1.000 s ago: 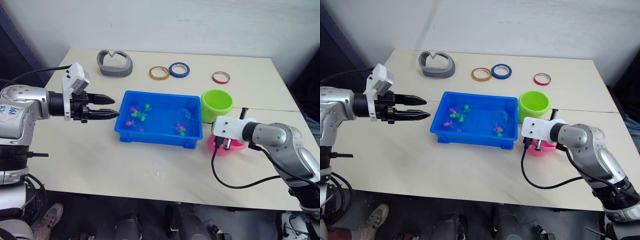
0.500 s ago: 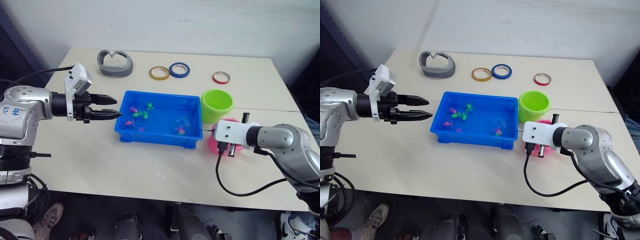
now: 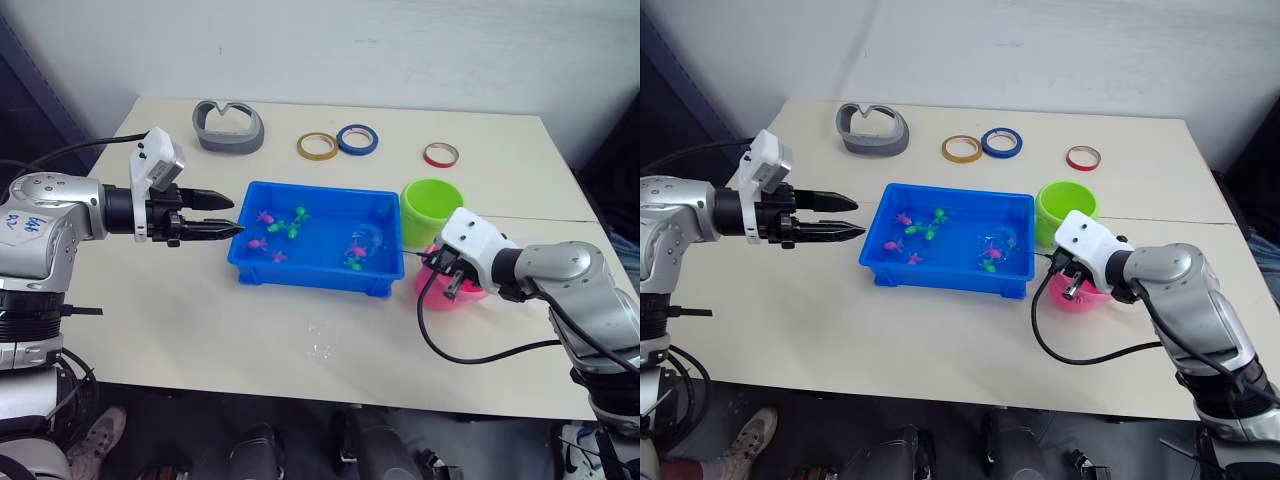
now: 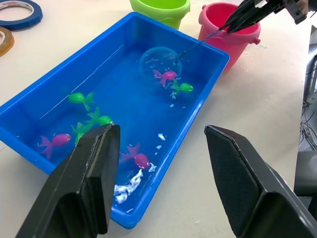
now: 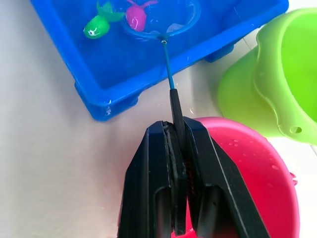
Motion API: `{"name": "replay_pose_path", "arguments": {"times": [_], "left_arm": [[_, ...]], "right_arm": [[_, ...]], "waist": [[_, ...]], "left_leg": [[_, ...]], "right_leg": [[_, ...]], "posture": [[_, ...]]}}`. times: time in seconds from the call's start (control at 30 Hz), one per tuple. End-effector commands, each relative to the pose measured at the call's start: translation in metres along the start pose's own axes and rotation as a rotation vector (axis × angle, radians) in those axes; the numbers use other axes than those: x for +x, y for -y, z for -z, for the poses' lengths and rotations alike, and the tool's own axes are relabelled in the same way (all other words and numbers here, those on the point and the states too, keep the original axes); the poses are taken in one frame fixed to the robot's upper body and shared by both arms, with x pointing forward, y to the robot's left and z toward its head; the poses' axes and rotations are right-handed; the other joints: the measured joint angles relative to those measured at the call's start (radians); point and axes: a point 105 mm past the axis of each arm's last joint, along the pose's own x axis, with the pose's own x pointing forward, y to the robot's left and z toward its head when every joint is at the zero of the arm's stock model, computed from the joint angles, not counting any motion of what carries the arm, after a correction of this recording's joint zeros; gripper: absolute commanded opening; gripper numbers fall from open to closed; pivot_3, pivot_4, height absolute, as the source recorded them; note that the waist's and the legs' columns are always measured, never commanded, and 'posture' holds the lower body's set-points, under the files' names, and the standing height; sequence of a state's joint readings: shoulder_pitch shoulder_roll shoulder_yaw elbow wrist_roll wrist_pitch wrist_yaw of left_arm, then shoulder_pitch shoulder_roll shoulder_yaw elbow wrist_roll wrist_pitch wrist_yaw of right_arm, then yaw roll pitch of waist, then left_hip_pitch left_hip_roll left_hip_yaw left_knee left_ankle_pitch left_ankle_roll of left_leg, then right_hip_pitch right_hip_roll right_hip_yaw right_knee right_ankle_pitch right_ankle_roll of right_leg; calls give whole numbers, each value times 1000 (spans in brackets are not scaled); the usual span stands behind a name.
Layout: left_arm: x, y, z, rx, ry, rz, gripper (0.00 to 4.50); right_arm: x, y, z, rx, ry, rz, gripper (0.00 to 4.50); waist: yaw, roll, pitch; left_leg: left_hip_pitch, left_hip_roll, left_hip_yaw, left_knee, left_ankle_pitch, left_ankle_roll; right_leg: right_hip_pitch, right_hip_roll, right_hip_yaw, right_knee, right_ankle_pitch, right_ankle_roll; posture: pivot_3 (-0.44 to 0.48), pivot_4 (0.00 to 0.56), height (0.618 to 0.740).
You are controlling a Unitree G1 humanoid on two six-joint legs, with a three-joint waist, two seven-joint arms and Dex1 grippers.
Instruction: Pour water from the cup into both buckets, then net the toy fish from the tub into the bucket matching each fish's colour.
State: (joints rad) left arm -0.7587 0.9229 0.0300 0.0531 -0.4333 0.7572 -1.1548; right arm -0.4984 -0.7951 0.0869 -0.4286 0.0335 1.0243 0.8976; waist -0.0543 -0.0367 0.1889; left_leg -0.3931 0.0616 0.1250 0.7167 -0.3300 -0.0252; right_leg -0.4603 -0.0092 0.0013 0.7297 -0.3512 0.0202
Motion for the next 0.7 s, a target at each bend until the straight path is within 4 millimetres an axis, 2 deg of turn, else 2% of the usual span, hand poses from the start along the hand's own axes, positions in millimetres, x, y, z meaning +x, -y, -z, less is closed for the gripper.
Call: {"name": "replay_pose_path", "arguments": {"times": [0.03,0.37,0.7], "left_arm": [[-7,0,-9,32,25,-15,3023],[-8,3,-8,24,25,0,3023],[-13,2,-9,2,31,15,3023]], "right_arm": [[-7,7,-8,68,33,24,0],[-12,2,-29,242,107,-37,0],[-16,-3,-39,254,191,-61,0]], "waist": [[0,0,0],[-2,0,0],[-3,0,0]], "left_leg": [[0,0,0,0,0,0],[0,0,0,0,0,0],[-1,0,0,-1,0,0]], "right_leg": [[0,0,0,0,0,0],[0,0,0,0,0,0],[-1,0,0,0,0,0]], "posture": [[0,150,693],[0,150,693],[0,150,693]]}}
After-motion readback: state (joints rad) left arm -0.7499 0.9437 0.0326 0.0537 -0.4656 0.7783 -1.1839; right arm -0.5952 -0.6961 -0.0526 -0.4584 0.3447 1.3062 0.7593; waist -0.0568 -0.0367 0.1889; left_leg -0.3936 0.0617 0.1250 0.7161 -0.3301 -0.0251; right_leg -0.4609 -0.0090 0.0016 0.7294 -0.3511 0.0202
